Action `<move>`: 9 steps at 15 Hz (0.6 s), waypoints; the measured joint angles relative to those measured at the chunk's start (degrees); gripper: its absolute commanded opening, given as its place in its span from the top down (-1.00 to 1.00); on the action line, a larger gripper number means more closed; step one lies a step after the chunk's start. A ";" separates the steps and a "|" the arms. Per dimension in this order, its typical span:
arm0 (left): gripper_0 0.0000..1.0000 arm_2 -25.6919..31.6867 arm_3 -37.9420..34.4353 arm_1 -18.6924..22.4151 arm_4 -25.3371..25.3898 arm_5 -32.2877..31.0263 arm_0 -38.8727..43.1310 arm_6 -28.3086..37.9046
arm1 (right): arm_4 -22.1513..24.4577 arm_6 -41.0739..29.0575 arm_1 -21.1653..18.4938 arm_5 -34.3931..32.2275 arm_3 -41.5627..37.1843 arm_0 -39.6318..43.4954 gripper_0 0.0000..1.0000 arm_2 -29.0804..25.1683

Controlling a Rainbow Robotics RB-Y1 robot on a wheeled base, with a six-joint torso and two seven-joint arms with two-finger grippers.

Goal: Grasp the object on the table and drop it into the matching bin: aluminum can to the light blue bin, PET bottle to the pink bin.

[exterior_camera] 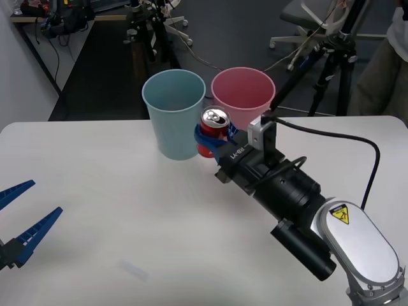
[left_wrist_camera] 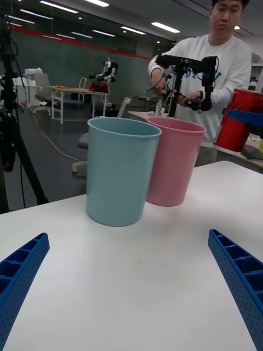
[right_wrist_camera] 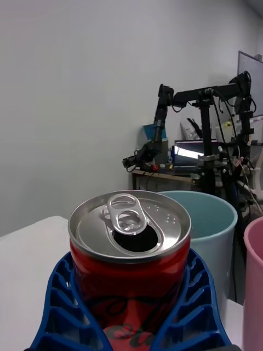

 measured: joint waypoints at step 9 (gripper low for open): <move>-1.00 0.00 0.01 0.00 0.00 0.00 0.01 0.00 | 5.14 -9.89 4.46 6.97 11.08 -15.55 1.00 1.22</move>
